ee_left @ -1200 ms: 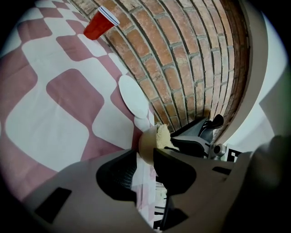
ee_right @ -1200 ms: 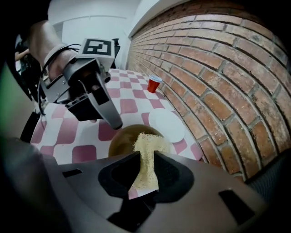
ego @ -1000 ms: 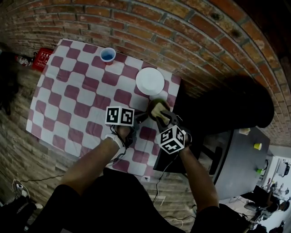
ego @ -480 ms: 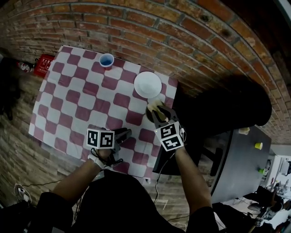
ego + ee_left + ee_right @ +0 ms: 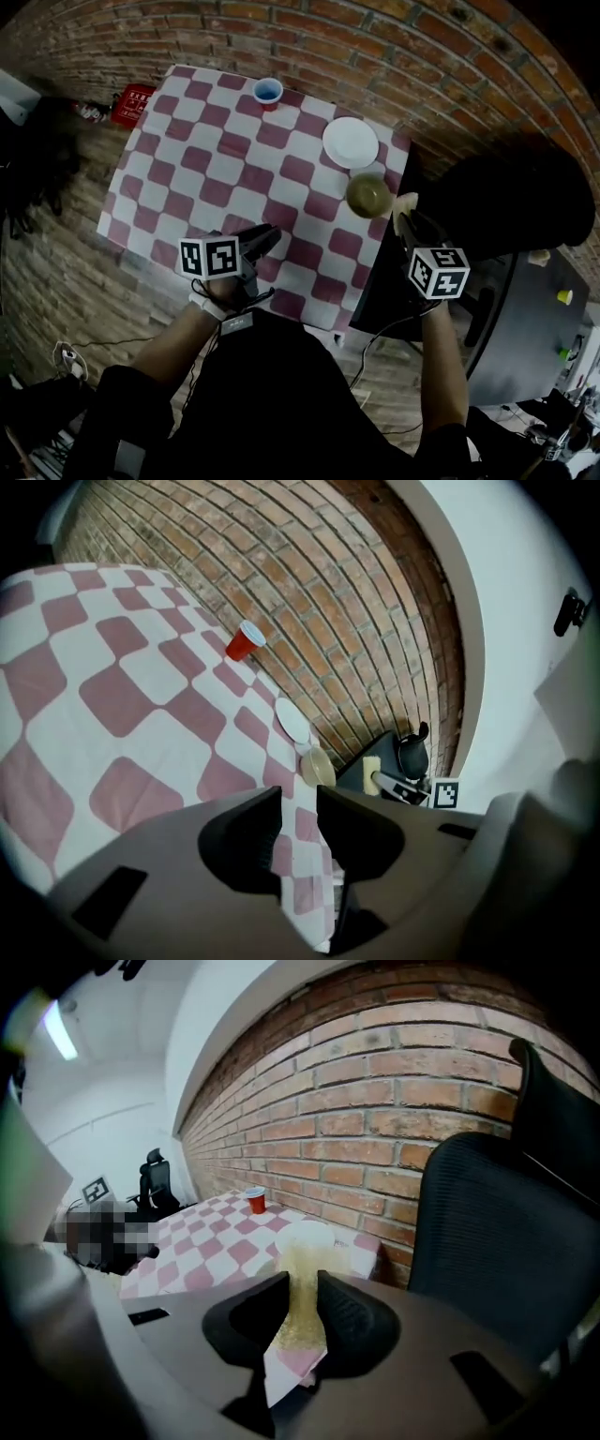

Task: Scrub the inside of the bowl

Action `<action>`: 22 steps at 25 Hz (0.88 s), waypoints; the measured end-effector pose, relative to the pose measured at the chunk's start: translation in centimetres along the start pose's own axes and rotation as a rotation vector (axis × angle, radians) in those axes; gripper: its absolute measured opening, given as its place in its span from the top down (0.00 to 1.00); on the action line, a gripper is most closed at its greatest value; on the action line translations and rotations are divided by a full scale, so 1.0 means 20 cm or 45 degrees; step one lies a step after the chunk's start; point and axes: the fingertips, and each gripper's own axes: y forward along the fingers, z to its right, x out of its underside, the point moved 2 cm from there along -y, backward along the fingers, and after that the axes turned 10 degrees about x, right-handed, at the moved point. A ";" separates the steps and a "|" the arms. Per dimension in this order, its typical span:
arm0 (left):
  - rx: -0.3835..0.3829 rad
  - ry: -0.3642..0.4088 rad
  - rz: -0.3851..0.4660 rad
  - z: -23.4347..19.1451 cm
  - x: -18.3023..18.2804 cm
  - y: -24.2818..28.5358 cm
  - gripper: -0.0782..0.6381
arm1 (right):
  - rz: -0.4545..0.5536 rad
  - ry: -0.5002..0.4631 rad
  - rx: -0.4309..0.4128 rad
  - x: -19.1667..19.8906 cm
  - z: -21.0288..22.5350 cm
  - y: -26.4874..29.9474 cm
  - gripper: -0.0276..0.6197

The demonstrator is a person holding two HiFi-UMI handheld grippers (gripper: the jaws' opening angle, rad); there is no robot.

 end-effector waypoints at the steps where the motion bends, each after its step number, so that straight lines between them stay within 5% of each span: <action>1: 0.008 0.010 0.023 0.03 -0.02 -0.01 0.72 | 0.002 0.016 -0.010 0.02 -0.02 -0.04 0.80; 5: 0.013 0.128 0.050 0.17 -0.02 -0.06 0.72 | 0.040 0.121 -0.078 0.10 -0.17 -0.23 0.80; 14: 0.003 0.543 -0.085 0.46 0.12 -0.04 0.72 | 0.082 0.399 -0.246 0.26 -0.56 -0.48 0.80; 22: 0.049 0.603 -0.128 0.57 0.21 -0.04 0.72 | 0.188 0.431 -0.298 0.19 -0.70 -0.65 0.80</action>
